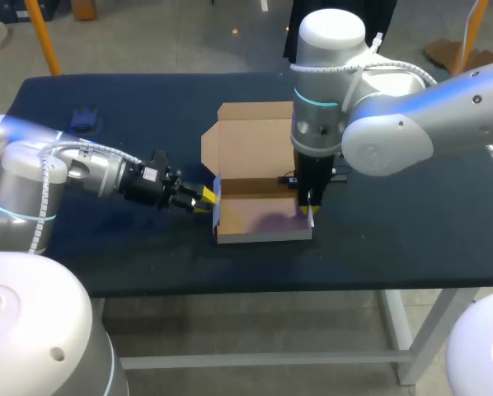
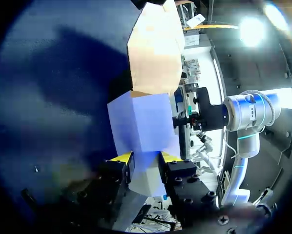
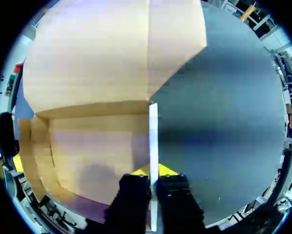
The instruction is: Assemble the packaging by folding the flat box into shape, placing the metal phone stand inside, and closing the box properly
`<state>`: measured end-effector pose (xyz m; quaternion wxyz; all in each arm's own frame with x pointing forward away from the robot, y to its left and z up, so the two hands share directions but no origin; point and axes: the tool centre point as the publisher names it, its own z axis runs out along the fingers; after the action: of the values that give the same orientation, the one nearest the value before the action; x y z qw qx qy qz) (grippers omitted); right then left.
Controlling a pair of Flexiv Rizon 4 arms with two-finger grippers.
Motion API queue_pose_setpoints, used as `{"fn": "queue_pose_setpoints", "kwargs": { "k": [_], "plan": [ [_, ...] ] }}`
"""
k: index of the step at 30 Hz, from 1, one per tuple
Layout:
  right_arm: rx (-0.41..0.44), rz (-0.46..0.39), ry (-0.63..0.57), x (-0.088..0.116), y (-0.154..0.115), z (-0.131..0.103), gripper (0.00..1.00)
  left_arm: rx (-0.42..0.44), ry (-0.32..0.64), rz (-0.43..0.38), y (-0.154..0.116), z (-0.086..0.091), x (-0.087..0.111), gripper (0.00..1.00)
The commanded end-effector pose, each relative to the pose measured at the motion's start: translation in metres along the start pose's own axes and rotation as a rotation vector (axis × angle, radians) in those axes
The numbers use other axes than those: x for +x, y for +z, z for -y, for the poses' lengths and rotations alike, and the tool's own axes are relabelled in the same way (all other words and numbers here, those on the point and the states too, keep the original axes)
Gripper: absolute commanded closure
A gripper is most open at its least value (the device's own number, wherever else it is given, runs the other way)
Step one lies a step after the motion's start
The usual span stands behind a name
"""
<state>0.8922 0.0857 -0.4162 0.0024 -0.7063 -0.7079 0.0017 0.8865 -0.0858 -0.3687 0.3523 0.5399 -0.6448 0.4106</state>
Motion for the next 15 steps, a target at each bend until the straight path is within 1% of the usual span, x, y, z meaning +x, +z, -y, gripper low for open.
{"fn": "queue_pose_setpoints", "kwargs": {
  "k": [1,9,15],
  "plan": [
    [0.002,0.001,0.000,0.001,-0.001,0.000,1.00,0.000,-0.003,0.026,0.003,-0.001,0.006,0.59],
    [0.002,0.001,0.000,0.001,-0.001,0.000,1.00,-0.004,-0.014,0.066,0.008,0.000,0.007,0.58],
    [0.002,0.001,0.000,0.001,-0.001,0.000,1.00,-0.006,-0.012,0.136,0.015,0.000,0.006,0.58]
  ]
}}
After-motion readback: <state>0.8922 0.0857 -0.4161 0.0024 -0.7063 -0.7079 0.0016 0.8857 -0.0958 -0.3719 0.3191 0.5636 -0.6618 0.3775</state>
